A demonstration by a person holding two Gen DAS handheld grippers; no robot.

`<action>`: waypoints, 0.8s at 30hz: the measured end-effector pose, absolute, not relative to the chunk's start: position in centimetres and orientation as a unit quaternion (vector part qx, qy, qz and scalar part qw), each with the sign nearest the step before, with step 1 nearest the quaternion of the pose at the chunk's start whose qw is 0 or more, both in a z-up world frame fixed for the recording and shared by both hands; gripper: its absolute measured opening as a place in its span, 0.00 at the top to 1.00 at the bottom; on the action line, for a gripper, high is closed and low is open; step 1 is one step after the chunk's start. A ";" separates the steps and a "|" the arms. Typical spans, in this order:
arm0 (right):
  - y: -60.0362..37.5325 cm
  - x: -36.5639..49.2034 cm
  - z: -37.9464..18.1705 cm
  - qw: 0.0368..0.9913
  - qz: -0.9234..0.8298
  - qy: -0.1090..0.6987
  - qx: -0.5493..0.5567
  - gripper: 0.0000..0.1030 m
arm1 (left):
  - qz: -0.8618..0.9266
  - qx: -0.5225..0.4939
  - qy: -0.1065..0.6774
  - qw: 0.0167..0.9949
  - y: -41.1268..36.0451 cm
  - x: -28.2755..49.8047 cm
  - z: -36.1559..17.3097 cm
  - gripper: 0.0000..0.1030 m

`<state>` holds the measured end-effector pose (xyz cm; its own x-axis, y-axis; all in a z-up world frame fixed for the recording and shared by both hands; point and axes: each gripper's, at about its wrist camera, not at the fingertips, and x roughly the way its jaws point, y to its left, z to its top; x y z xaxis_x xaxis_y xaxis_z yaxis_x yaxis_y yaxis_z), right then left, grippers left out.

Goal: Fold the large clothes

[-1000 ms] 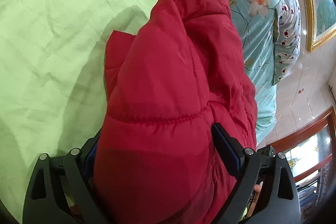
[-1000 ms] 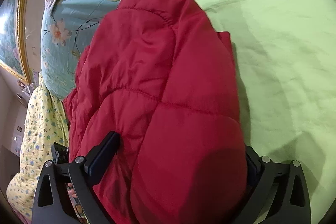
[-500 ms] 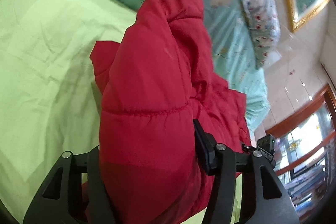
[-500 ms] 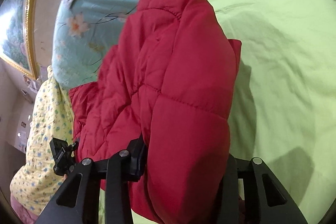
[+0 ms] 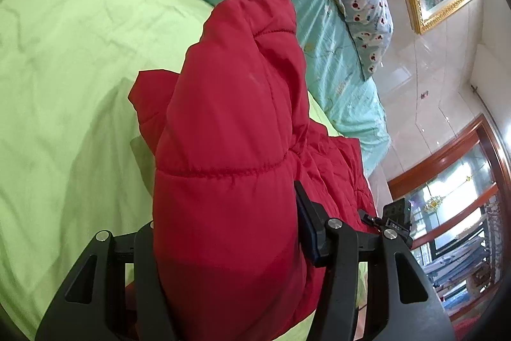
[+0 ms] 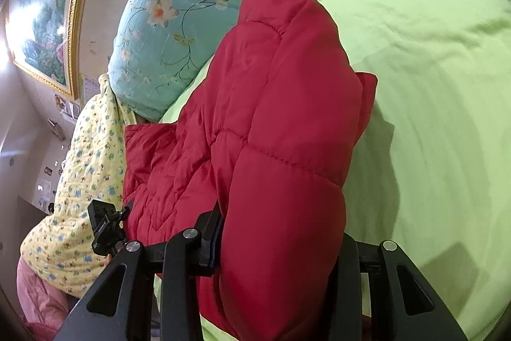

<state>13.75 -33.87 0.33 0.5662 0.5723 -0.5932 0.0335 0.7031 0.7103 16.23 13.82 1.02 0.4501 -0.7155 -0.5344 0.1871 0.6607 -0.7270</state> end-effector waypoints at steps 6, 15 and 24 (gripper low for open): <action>-34.3 14.0 -0.9 0.820 0.142 0.433 0.347 0.57 | -0.251 -0.255 0.451 0.818 12.8 16.4 0.3 0.48; -35.0 13.4 -2.6 0.828 0.123 0.414 0.358 0.46 | -0.202 -0.254 0.446 0.834 12.7 16.9 -2.5 0.36; -35.5 12.5 -3.1 0.846 0.085 0.389 0.355 0.25 | -0.111 -0.248 0.439 0.856 12.8 15.2 -1.3 0.12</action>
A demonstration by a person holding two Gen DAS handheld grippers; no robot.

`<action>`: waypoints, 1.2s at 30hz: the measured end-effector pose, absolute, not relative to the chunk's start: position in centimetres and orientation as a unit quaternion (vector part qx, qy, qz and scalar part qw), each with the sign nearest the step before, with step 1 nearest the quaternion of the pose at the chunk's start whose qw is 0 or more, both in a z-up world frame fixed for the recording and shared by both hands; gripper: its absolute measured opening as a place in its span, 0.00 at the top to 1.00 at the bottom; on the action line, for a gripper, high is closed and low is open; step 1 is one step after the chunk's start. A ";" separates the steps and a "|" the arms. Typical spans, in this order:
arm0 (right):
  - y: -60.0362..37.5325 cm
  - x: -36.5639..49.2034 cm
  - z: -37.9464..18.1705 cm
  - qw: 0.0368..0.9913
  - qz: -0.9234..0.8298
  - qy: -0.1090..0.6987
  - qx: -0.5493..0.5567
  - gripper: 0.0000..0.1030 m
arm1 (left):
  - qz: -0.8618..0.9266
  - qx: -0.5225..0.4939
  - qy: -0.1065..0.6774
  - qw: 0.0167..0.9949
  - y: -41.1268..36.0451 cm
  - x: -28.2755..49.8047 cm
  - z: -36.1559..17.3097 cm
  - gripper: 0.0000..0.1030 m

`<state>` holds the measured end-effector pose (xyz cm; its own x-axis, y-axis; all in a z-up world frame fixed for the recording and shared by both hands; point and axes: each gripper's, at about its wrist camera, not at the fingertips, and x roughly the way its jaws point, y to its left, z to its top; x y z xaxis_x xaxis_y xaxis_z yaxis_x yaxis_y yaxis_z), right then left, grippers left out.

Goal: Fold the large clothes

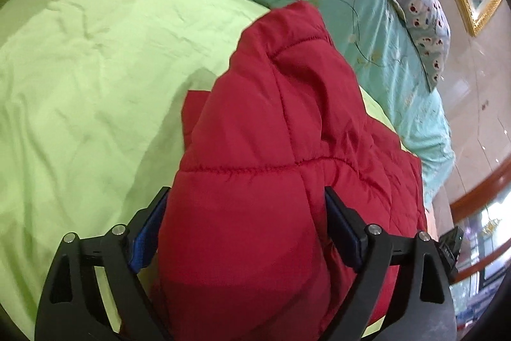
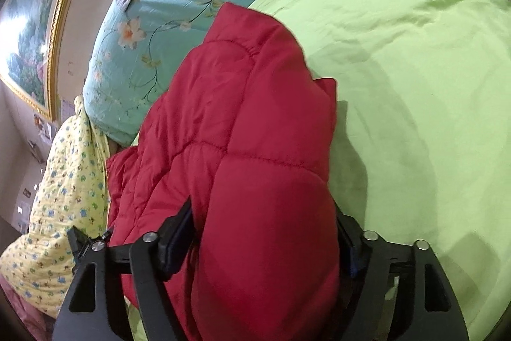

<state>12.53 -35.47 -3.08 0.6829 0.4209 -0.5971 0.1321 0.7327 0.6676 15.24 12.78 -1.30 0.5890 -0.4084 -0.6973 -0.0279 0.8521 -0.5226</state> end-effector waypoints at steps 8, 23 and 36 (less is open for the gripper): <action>-36.3 10.7 -2.3 0.861 0.047 0.351 0.364 0.15 | -0.054 -0.199 0.403 0.892 13.4 11.5 1.9 0.12; -36.2 7.1 0.4 0.900 -0.025 0.284 0.329 0.15 | -0.067 -0.123 0.403 0.905 9.6 8.3 3.5 0.12; -27.1 6.4 4.2 0.968 -0.004 0.234 0.091 0.15 | -0.107 -0.079 0.358 0.924 6.7 6.0 6.0 0.12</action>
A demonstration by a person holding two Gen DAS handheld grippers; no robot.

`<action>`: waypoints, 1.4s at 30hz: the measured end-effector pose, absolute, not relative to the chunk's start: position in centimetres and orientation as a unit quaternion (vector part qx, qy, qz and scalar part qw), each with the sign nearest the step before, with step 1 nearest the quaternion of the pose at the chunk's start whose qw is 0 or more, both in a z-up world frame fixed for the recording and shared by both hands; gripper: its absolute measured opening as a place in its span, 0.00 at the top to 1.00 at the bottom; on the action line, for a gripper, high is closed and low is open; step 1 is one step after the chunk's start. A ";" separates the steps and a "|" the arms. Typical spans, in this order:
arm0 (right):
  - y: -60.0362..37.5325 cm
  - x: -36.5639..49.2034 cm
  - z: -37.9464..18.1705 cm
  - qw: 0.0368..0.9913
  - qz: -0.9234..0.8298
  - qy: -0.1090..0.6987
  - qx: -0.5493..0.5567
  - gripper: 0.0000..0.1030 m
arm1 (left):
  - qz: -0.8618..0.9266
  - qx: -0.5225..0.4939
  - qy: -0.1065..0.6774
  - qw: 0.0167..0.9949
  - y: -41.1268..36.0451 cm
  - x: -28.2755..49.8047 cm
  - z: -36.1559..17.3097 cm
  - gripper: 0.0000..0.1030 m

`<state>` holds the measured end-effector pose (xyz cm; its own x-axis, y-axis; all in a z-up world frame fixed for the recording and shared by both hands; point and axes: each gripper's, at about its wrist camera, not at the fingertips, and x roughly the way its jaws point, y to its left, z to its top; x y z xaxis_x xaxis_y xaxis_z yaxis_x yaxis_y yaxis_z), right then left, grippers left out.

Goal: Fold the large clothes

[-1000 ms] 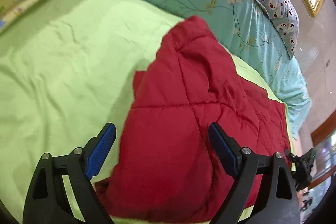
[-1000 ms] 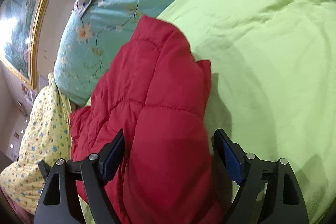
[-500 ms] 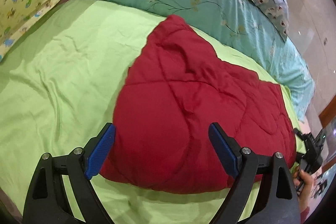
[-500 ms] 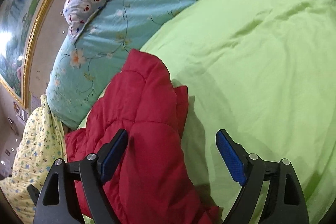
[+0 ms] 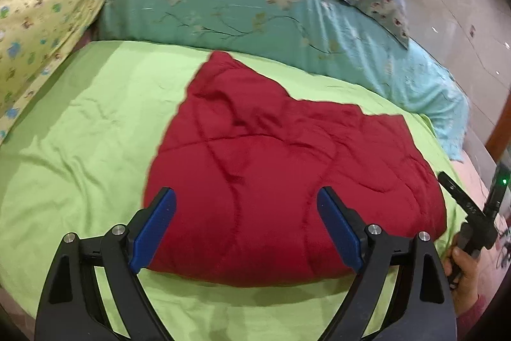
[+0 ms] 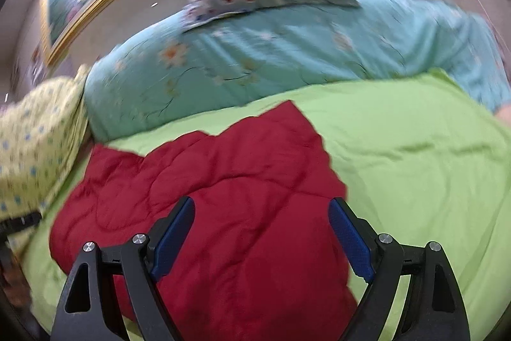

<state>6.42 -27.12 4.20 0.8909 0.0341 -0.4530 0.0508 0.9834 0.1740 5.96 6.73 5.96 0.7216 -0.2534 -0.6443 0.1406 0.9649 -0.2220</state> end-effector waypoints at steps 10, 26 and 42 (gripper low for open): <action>-22.7 6.7 4.0 0.970 0.016 0.241 0.002 0.15 | -0.138 -0.049 0.368 0.918 3.3 5.9 5.1 0.12; -20.8 10.7 2.6 0.930 0.045 0.366 0.014 0.15 | -0.134 -0.021 0.397 0.908 2.3 9.4 2.7 0.12; -22.6 17.3 2.6 0.899 0.034 0.433 0.044 0.10 | -0.102 0.012 0.432 0.896 2.3 16.8 2.4 0.12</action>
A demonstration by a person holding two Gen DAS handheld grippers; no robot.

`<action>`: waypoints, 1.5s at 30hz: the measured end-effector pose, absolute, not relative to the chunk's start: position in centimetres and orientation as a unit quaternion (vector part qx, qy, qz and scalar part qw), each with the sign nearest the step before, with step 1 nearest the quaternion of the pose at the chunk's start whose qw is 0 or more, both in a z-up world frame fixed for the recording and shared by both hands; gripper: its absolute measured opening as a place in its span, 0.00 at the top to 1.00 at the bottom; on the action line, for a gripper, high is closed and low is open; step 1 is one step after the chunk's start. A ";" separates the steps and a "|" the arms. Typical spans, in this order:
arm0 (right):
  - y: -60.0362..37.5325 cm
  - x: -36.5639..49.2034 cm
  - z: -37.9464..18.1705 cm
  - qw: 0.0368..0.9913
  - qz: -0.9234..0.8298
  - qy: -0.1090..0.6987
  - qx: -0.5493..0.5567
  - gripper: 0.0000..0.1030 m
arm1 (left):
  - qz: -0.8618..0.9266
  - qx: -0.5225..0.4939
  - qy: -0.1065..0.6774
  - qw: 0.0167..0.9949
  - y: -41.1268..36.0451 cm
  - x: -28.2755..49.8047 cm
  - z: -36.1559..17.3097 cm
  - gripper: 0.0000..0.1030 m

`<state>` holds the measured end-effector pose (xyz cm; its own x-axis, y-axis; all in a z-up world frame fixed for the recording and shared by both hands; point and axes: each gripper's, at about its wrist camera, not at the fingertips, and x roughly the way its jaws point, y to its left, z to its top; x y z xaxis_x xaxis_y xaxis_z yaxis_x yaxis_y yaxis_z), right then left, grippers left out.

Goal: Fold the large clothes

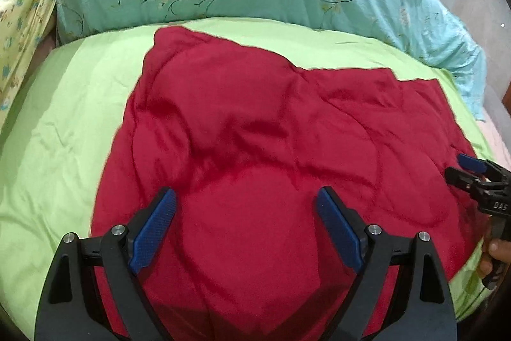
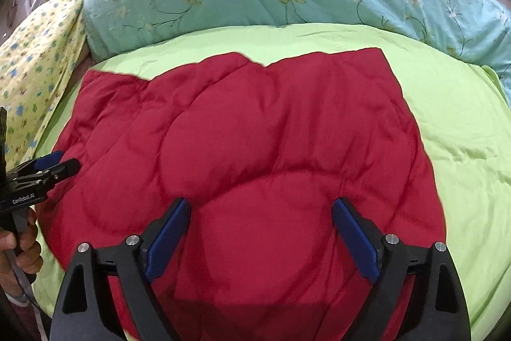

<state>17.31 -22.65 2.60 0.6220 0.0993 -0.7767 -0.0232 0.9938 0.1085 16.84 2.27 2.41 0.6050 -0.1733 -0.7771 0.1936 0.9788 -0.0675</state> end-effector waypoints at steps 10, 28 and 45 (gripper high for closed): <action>-25.6 21.3 1.1 0.888 0.019 0.452 0.080 0.10 | -0.079 -0.012 0.481 0.873 2.7 24.2 -0.2 0.11; -29.8 20.7 -0.8 0.889 0.008 0.419 0.183 0.10 | -0.073 -0.140 0.468 0.869 7.1 25.3 -1.8 0.10; -29.5 18.9 -0.5 0.899 -0.012 0.404 0.169 0.10 | -0.115 -0.044 0.435 0.892 1.8 13.3 1.5 0.09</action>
